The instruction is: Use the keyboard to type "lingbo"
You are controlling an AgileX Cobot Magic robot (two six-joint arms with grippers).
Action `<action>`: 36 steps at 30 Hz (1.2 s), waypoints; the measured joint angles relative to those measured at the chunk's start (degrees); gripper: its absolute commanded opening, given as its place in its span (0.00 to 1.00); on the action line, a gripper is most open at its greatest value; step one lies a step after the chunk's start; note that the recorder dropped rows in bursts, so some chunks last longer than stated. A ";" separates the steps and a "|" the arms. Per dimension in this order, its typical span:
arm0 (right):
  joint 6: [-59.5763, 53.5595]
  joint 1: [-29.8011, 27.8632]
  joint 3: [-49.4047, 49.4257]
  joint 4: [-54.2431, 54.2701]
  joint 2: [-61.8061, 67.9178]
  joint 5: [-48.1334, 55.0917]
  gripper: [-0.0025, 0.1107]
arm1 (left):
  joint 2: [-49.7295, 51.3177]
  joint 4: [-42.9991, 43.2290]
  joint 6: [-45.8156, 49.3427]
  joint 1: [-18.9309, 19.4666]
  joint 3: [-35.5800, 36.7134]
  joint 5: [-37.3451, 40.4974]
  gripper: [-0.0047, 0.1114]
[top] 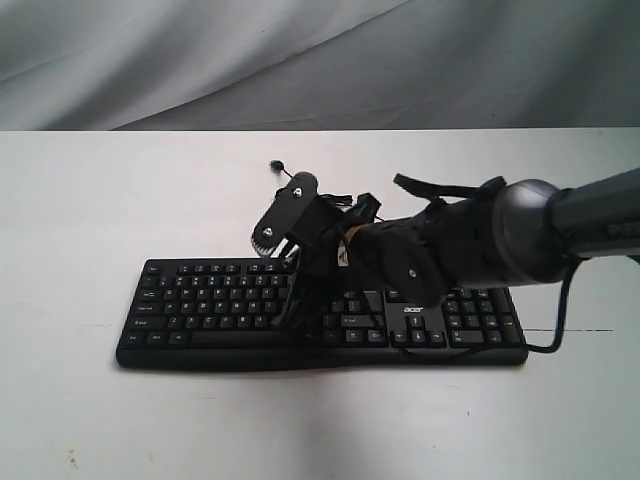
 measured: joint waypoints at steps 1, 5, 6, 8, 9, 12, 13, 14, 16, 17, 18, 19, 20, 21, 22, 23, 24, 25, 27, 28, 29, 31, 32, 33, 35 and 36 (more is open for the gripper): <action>0.00 0.00 0.48 0.00 -1.31 0.00 0.02 | 0.00 0.00 0.00 0.00 0.00 0.00 0.04; 0.00 0.00 4.30 0.00 -7.49 0.04 0.02 | 0.00 0.00 0.00 0.00 0.00 0.00 0.04; 0.00 0.00 5.42 0.10 -9.02 0.04 0.02 | 0.00 0.00 0.00 0.00 0.00 0.00 0.04; 0.00 0.00 8.39 0.43 -13.28 0.14 0.02 | 0.00 0.00 0.00 0.00 0.00 0.00 0.04; 0.00 0.00 9.60 0.91 -15.64 0.28 0.02 | 0.00 0.00 0.00 0.00 0.00 0.00 0.04; 0.00 0.00 13.92 1.81 -23.25 2.15 0.02 | 0.00 0.00 0.00 0.00 0.00 0.00 0.04; 0.00 0.00 15.16 2.22 -26.35 3.31 0.02 | 0.00 0.00 0.00 0.00 0.00 0.00 0.04; 0.00 0.00 16.29 2.85 -29.71 4.54 0.02 | 0.00 0.00 0.00 0.00 0.00 0.00 0.04; 0.00 0.00 18.04 3.90 -35.90 6.91 0.02 | 0.00 0.00 0.00 0.00 0.00 0.00 0.04; 0.00 0.00 18.91 4.51 -39.35 8.00 0.02 | 0.00 0.00 0.00 0.00 0.00 0.00 0.04; 0.10 0.00 19.60 4.85 -42.69 8.83 0.02 | 0.00 0.00 0.00 0.00 0.00 0.00 0.04; 0.11 0.00 20.51 5.08 -45.92 9.59 0.02 | 0.00 0.00 0.00 0.00 0.00 0.00 0.04; 0.11 0.00 21.49 5.20 -48.93 10.02 0.02 | 0.00 0.00 0.00 0.00 0.00 0.00 0.04; 0.11 0.00 22.51 5.32 -51.81 10.30 0.02 | 0.00 0.00 0.00 0.00 0.00 0.00 0.04; 0.11 0.00 23.62 5.32 -54.51 10.47 0.02 | 0.00 0.00 0.00 0.00 0.00 0.00 0.04; 0.11 0.00 24.80 5.42 -56.51 10.60 0.02 | 0.00 0.00 0.00 0.00 0.00 0.00 0.04; 0.11 0.00 26.03 5.42 -58.81 10.60 0.02 | 0.00 0.00 0.00 0.00 0.00 0.00 0.04; 0.11 0.00 27.32 5.54 -60.81 10.73 0.02 | 0.00 0.00 0.00 0.00 0.00 0.00 0.04; 0.11 0.00 29.64 5.54 -63.73 10.87 0.02 | 0.00 0.00 0.00 0.00 0.00 0.00 0.04; 0.11 0.00 30.94 5.54 -65.01 10.96 0.02 | 0.00 0.00 0.00 0.00 0.00 0.00 0.04; 0.11 0.00 31.91 5.54 -65.85 10.94 0.02 | 0.00 0.00 0.00 0.00 0.00 0.00 0.04; 0.11 0.00 33.88 5.54 -67.31 11.20 0.02 | 0.00 0.00 0.00 0.00 0.00 0.00 0.04; 0.11 0.00 34.53 5.54 -67.78 11.29 0.02 | 0.00 0.00 0.00 0.00 0.00 0.00 0.04; 0.11 0.00 34.83 5.54 -68.06 11.58 0.02 | 0.00 0.00 0.00 0.00 0.00 0.00 0.04; 0.11 0.00 35.22 5.54 -68.20 11.59 0.02 | 0.00 0.00 0.00 0.00 0.00 0.00 0.04; 0.11 0.00 35.34 5.54 -68.20 11.59 0.02 | 0.00 0.00 0.00 0.00 0.00 0.00 0.04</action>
